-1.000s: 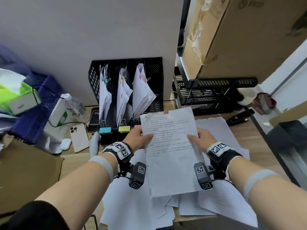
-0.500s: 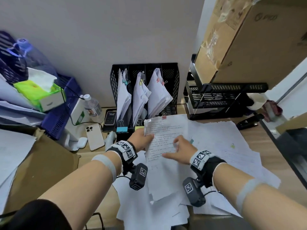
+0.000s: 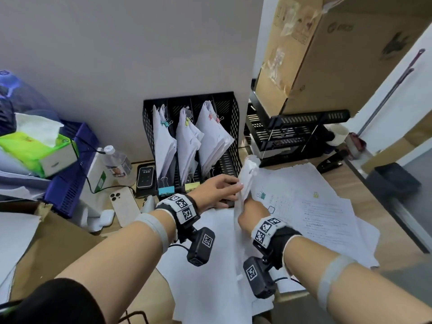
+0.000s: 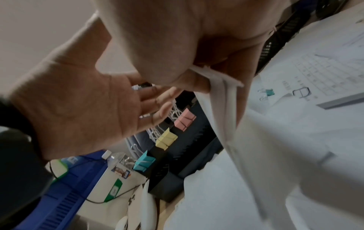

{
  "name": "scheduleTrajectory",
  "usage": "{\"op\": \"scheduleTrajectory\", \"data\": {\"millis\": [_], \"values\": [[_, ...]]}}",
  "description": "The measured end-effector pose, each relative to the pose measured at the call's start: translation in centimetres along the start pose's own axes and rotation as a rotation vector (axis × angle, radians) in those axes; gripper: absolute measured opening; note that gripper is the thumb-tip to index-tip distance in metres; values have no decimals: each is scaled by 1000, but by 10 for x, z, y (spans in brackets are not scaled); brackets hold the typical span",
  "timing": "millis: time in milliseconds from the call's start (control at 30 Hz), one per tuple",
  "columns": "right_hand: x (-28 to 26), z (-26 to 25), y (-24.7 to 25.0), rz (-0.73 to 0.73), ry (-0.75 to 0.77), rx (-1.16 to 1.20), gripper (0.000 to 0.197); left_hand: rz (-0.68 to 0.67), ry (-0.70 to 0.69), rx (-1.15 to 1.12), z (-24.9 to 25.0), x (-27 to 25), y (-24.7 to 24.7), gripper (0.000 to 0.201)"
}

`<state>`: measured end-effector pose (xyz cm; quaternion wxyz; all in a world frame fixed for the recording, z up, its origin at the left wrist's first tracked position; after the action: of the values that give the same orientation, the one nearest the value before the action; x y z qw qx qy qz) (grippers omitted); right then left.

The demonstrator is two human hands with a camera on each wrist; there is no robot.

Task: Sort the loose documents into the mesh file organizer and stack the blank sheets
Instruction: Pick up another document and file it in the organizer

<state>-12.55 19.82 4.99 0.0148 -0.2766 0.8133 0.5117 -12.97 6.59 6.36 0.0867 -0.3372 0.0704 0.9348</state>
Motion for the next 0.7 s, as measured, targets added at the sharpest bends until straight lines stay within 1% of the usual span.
{"op": "scheduleTrajectory", "data": {"millis": [33, 67, 133, 200, 267, 300, 333, 400, 433, 467, 500, 567, 633, 700], "values": [[-1, 1, 6, 21, -11, -3, 44, 13, -4, -16, 6, 0, 2, 41], [-1, 2, 12, 44, -19, 2, 40, 40, -5, -25, 10, 4, 5, 39], [0, 6, 22, 102, -25, 31, 41, 113, 4, -8, 17, 14, 11, 37], [0, 9, 34, 155, -2, 85, 33, 173, 7, 35, 25, 25, 15, 44], [1, 13, 46, 185, 31, 147, 17, 196, 29, 57, 32, 33, 16, 54], [3, 15, 52, 191, 49, 179, 14, 208, 41, 65, 36, 36, 16, 59], [4, 18, 59, 195, 64, 219, 18, 233, 35, 81, 39, 40, 16, 64], [7, 18, 71, 197, 101, 293, 23, 284, 17, 96, 32, 64, 23, 76], [13, 18, 79, 190, 140, 299, 24, 310, 7, 87, 25, 85, 30, 83], [16, 16, 84, 192, 182, 295, 23, 327, -1, 99, 23, 89, 35, 85], [22, 14, 90, 185, 228, 287, 23, 366, -10, 111, 25, 85, 38, 82], [33, 6, 101, 172, 289, 287, 24, 452, -7, 153, 42, 51, 35, 73], [42, -3, 109, 175, 339, 300, 26, 512, -34, 149, 45, 39, 41, 65], [49, -11, 114, 179, 362, 341, 28, 536, -4, 218, 44, 41, 46, 60]]}}
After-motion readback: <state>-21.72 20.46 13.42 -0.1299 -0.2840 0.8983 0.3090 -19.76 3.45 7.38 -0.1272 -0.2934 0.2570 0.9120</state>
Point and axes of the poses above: each hand's wrist, its own x-axis towards the middle knuckle, its own y-axis out of the back of the hand, z = x × y, the point moved 4 cm from there along x, towards the middle knuckle, and after that the axes turned 14 degrees about y, right-handed, at the moved point
